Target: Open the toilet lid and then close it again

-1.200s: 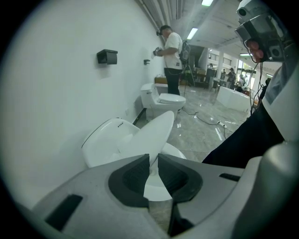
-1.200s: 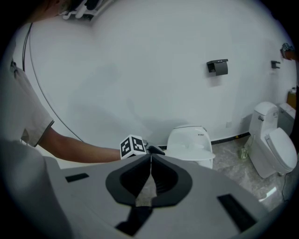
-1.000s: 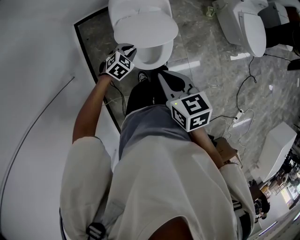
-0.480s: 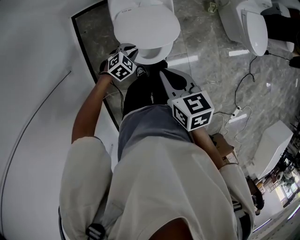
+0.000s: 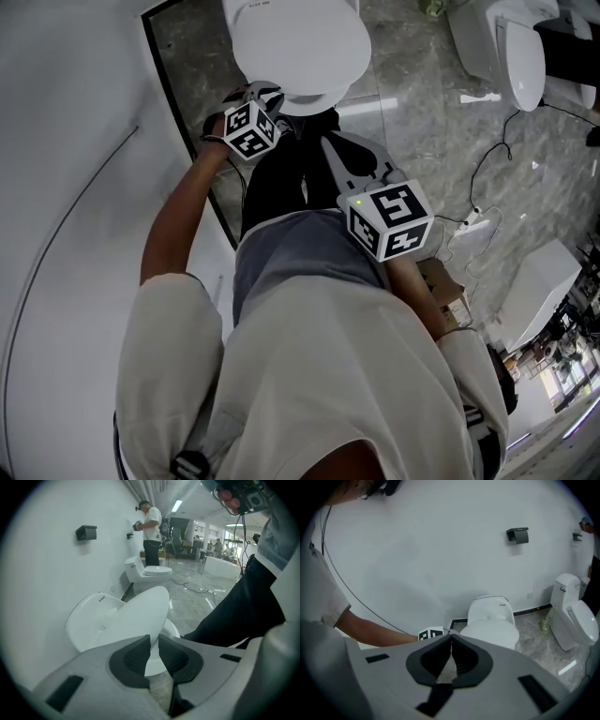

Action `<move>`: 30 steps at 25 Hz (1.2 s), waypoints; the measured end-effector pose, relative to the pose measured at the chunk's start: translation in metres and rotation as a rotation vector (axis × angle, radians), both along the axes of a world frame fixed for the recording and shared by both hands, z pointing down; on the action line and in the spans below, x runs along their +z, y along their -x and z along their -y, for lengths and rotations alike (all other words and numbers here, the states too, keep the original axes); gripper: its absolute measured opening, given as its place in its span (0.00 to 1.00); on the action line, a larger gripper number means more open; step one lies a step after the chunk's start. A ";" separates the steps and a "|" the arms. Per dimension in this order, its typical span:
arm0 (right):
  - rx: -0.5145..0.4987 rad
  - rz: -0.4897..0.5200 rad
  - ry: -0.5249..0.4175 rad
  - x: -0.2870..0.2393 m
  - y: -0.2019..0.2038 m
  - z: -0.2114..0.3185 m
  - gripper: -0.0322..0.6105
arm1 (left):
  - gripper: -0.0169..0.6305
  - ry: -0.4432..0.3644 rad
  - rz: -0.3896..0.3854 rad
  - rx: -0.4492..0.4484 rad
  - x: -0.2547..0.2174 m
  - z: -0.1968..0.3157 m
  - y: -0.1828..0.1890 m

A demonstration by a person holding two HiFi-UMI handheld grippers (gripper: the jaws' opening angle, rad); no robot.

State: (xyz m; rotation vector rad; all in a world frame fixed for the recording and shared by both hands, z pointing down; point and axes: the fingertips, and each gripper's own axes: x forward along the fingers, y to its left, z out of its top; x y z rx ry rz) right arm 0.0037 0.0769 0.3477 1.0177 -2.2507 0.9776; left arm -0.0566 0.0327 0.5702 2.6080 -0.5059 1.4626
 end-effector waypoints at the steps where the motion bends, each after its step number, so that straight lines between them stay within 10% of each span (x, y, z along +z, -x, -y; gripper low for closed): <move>1: 0.003 -0.001 0.006 0.004 0.000 0.000 0.07 | 0.09 -0.001 0.004 0.008 0.003 -0.001 0.000; 30: 0.049 0.013 0.192 0.076 -0.013 -0.041 0.07 | 0.09 0.135 0.021 -0.071 0.084 -0.058 -0.010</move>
